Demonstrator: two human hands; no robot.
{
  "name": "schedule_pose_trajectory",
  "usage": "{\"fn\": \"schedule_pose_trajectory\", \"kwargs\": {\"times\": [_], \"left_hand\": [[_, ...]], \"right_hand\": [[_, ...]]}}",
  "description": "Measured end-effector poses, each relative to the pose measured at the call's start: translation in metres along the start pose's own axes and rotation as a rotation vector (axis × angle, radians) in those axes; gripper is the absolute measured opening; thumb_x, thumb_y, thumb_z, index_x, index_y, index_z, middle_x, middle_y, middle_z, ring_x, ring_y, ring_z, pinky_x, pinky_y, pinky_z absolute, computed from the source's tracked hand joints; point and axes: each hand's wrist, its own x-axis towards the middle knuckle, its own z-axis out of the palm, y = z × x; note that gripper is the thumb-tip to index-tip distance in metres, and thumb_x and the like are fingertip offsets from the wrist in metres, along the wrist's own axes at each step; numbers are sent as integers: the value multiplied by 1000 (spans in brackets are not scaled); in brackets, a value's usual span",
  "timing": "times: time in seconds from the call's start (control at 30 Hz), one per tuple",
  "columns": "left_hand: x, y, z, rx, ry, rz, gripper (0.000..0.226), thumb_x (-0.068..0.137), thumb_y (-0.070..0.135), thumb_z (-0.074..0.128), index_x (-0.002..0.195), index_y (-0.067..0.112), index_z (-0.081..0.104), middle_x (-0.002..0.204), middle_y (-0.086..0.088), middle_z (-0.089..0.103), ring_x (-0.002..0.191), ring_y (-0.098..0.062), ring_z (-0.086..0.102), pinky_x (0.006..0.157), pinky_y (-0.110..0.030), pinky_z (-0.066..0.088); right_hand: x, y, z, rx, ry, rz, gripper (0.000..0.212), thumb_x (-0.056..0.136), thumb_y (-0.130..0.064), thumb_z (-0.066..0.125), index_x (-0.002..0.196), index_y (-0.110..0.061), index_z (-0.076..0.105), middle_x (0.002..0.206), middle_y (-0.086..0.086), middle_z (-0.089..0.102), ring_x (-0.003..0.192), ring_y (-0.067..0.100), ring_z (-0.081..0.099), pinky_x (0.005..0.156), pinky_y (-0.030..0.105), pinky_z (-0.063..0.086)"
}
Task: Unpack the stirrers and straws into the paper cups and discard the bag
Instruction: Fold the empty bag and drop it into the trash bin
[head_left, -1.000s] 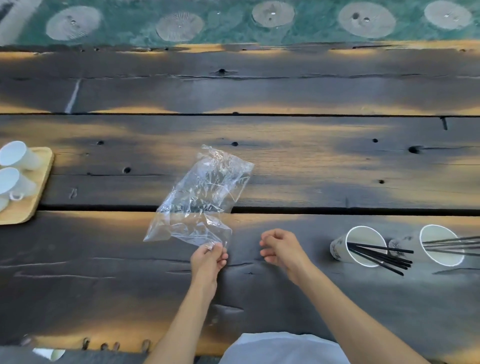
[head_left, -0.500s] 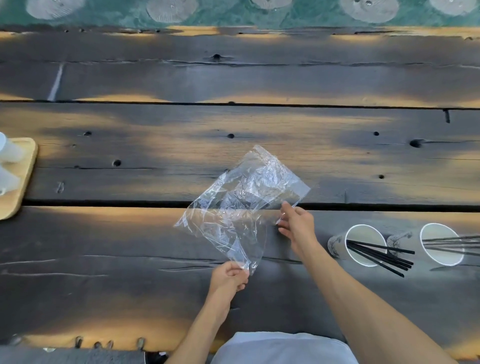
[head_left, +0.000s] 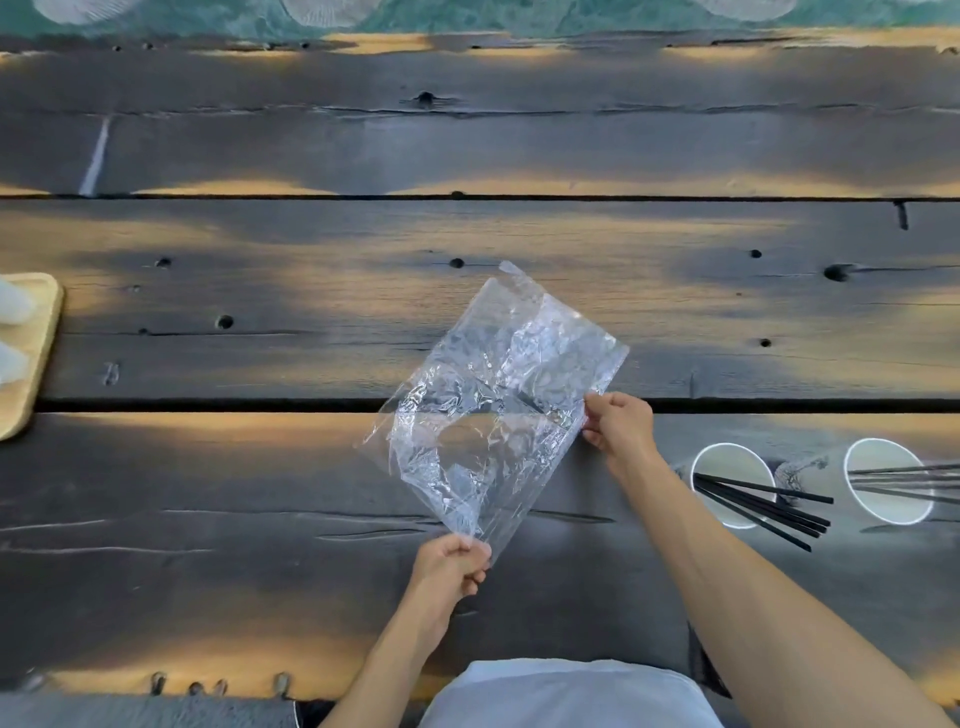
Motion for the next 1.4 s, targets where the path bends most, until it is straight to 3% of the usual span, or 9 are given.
{"fn": "schedule_pose_trajectory", "kwargs": {"times": [0.13, 0.2, 0.3, 0.4, 0.67, 0.97, 1.17, 1.3, 1.4], "left_hand": [[1, 7, 10, -114, -24, 6, 7, 88, 4, 69, 83, 0, 69, 76, -12, 63, 62, -14, 55, 53, -23, 44], [2, 15, 24, -219, -57, -6, 6, 90, 4, 68, 84, 1, 67, 74, -11, 63, 60, -12, 55, 52, -21, 43], [2, 26, 45, -290, -102, -14, 9, 91, 4, 67, 82, 2, 65, 69, -6, 64, 57, -11, 54, 52, -20, 42], [4, 35, 57, -264, -141, 2, 9, 91, 5, 67, 82, 3, 66, 70, -6, 63, 57, -9, 54, 52, -19, 42], [25, 59, 31, -391, 99, -13, 7, 89, 6, 70, 90, 2, 65, 66, -6, 60, 52, -10, 52, 43, -17, 43], [35, 57, -16, -548, 272, 34, 14, 90, 6, 68, 78, 6, 61, 58, -3, 59, 45, -7, 51, 40, -18, 42], [22, 43, -30, -262, 232, 13, 13, 89, 4, 69, 78, 3, 63, 61, -7, 60, 51, -13, 54, 40, -18, 44], [11, 28, -34, 241, 269, 47, 18, 87, 3, 67, 70, 5, 63, 56, -9, 62, 49, -16, 52, 43, -23, 43], [7, 24, -39, 466, 255, 19, 21, 82, 9, 69, 62, 11, 63, 58, -7, 67, 50, -16, 55, 48, -24, 45]], "right_hand": [[-1, 7, 2, -12, -102, 1, 20, 95, -24, 63, 81, -10, 60, 77, 9, 59, 65, 17, 53, 54, 24, 48], [-8, 20, 6, -143, -214, 40, 23, 92, -32, 64, 92, -9, 63, 83, 9, 62, 68, 18, 57, 52, 23, 48], [-29, 48, 4, -298, -383, 112, 19, 91, -28, 66, 95, -9, 63, 84, 9, 66, 70, 18, 58, 55, 23, 49], [-48, 72, -6, -290, -452, 152, 8, 88, -12, 67, 86, -10, 60, 78, 9, 68, 72, 18, 63, 63, 27, 52], [-47, 88, -44, -294, -314, 90, 14, 89, 4, 61, 84, -6, 53, 71, 10, 57, 62, 20, 56, 63, 29, 53], [-38, 82, -59, -265, -137, 26, 15, 93, 11, 53, 85, -3, 51, 63, 11, 52, 57, 19, 46, 54, 25, 44], [-32, 87, -62, -407, -58, -33, 15, 93, 6, 49, 84, -4, 54, 64, 8, 53, 57, 18, 47, 56, 31, 44], [-24, 99, -70, -606, 4, -1, 14, 82, -1, 50, 76, -14, 53, 68, 7, 60, 64, 24, 54, 62, 41, 50], [-32, 97, -70, -736, 37, -5, 13, 81, -3, 52, 76, -16, 53, 73, 3, 61, 71, 26, 56, 62, 36, 45]]}}
